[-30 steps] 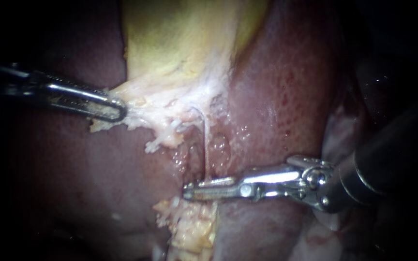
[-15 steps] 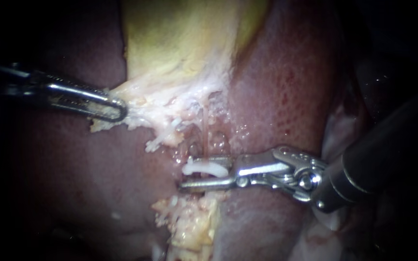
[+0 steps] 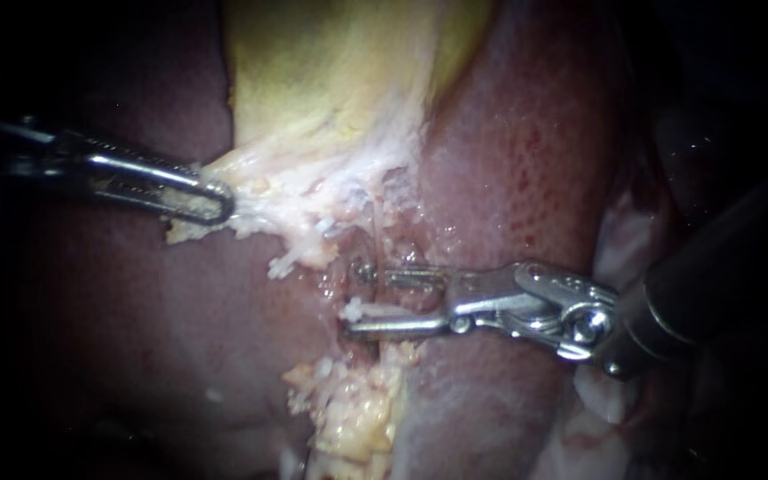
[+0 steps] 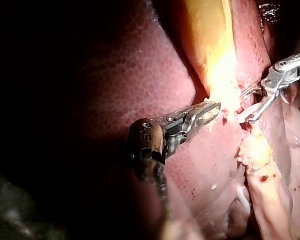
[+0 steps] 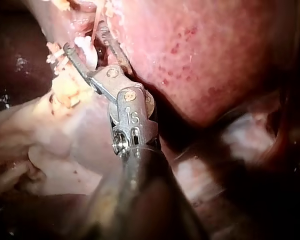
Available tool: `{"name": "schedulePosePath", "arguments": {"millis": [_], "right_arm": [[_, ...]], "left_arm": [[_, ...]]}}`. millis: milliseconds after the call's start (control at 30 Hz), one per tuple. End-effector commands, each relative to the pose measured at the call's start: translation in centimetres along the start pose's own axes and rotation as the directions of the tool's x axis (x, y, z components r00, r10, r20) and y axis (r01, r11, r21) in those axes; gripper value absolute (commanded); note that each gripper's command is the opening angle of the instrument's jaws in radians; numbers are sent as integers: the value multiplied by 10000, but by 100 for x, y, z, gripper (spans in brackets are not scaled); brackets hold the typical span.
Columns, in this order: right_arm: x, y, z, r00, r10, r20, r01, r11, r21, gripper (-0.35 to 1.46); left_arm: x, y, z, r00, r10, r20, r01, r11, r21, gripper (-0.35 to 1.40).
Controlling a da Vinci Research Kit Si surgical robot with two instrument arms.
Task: Going back first clip right tube
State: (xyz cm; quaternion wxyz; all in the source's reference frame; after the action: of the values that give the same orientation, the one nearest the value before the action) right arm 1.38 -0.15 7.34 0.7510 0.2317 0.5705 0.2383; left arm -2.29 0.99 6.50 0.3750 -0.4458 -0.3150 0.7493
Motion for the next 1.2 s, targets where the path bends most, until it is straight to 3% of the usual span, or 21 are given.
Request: {"name": "schedulePosePath", "arguments": {"millis": [33, 167, 267, 567, 900, 1200], "right_arm": [[3, -1, -5, 9993, -370, 74, 370, 9993, 20, 50], [16, -4, -30, 9824, -1857, 216, 1858, 9826, -21, 50], [33, -4, -53, 9606, -2767, 241, 2767, 9609, 38, 50], [63, -18, -106, 9204, -3792, 949, 3763, 9253, 478, 50], [73, -24, -122, 9115, -4010, 911, 3971, 9159, 592, 50], [73, -24, -124, 9115, -4011, 908, 3970, 9158, 603, 50]], "left_arm": [[0, 0, -1, 10000, 1, 4, -1, 10000, -6, -35], [-1, 0, -3, 10000, 4, 7, -4, 10000, -13, -35], [-1, 0, -3, 10000, 4, 8, -4, 10000, -14, -35], [-1, 0, -4, 10000, 6, 10, -6, 10000, -18, -35], [-1, 0, 0, 10000, 3, 1, -3, 10000, 0, -35], [-11, -6, 34, 10000, 75, -21, -75, 9999, 87, -35]]}}
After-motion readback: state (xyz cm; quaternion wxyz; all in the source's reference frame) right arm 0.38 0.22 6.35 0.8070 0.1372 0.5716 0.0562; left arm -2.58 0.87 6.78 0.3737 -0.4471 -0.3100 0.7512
